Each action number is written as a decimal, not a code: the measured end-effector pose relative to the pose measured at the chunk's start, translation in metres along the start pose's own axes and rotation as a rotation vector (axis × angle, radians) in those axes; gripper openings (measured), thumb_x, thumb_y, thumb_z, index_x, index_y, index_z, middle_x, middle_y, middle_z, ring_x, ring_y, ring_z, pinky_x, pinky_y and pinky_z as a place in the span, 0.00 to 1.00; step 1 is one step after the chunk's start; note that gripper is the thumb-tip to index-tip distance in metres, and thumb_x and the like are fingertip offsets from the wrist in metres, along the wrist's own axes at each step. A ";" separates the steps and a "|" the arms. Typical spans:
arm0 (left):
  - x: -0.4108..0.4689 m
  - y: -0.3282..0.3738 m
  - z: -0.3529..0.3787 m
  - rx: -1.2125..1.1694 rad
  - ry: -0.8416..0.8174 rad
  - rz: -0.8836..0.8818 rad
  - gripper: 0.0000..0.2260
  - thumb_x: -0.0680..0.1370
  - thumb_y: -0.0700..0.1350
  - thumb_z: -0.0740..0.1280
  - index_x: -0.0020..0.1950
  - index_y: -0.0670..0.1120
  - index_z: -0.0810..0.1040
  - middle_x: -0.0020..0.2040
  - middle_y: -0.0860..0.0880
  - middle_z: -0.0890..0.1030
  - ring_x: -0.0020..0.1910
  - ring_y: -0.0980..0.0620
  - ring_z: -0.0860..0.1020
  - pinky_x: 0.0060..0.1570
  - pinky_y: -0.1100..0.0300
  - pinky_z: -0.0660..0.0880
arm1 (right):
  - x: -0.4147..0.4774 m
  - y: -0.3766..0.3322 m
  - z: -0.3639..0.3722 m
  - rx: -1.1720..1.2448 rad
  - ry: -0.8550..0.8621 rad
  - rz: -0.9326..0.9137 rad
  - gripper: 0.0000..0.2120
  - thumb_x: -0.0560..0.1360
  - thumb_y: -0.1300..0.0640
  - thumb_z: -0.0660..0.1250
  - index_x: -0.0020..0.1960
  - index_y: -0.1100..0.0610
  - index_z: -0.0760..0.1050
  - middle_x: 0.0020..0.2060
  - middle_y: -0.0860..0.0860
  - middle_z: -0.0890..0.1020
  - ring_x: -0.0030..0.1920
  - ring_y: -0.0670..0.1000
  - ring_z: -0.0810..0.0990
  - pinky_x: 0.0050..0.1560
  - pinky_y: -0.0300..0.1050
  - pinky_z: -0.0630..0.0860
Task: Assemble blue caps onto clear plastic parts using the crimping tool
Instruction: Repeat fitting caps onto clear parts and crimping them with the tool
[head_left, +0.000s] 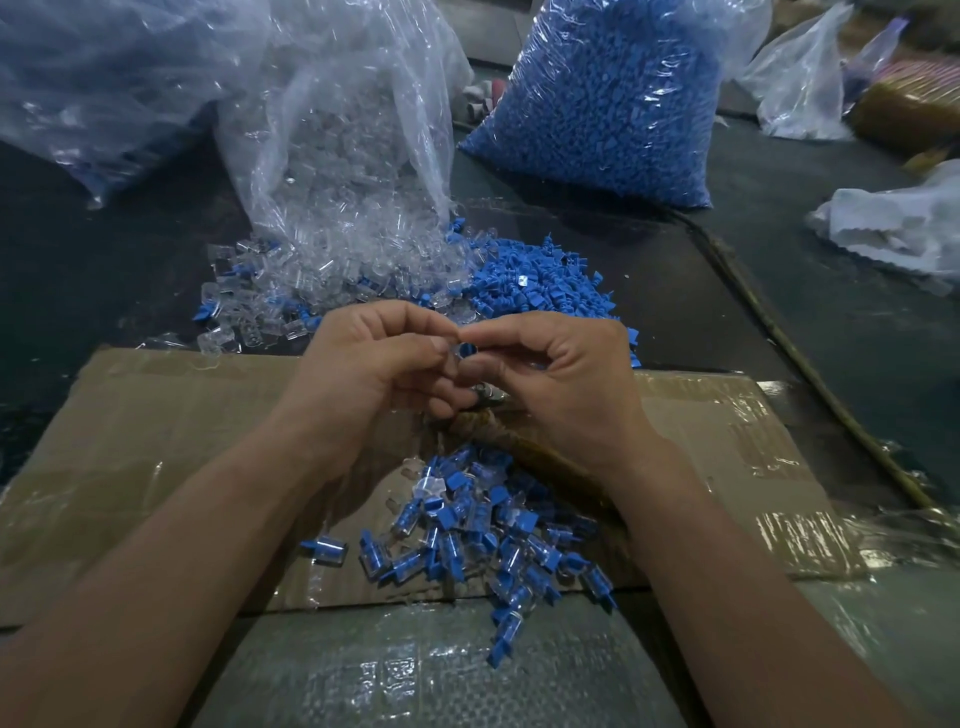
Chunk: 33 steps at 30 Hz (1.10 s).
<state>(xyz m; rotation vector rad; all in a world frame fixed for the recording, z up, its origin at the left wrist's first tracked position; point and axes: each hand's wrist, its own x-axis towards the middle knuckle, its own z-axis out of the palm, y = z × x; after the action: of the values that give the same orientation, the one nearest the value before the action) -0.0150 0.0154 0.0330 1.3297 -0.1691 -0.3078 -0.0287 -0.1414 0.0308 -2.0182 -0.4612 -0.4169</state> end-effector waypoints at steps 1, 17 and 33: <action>0.000 0.000 0.000 0.000 -0.001 0.002 0.07 0.72 0.30 0.61 0.39 0.40 0.75 0.27 0.44 0.79 0.24 0.50 0.79 0.23 0.64 0.75 | 0.000 0.000 0.000 -0.002 0.000 -0.005 0.11 0.67 0.66 0.72 0.50 0.63 0.81 0.41 0.49 0.82 0.41 0.43 0.82 0.44 0.35 0.79; 0.001 -0.003 0.001 0.017 0.021 0.028 0.09 0.61 0.40 0.69 0.39 0.40 0.75 0.28 0.43 0.81 0.24 0.50 0.79 0.23 0.65 0.74 | 0.000 0.001 0.002 -0.034 0.006 -0.058 0.11 0.66 0.65 0.73 0.49 0.63 0.81 0.42 0.49 0.82 0.43 0.45 0.82 0.46 0.39 0.79; 0.000 -0.002 0.002 0.032 0.044 0.020 0.09 0.61 0.40 0.69 0.39 0.40 0.76 0.28 0.44 0.81 0.24 0.52 0.79 0.23 0.65 0.75 | 0.000 -0.001 0.002 -0.137 0.003 -0.111 0.11 0.67 0.66 0.72 0.50 0.62 0.81 0.44 0.52 0.83 0.47 0.45 0.81 0.49 0.37 0.78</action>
<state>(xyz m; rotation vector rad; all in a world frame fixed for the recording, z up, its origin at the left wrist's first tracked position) -0.0157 0.0128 0.0314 1.3647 -0.1502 -0.2597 -0.0287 -0.1393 0.0312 -2.1301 -0.5580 -0.5316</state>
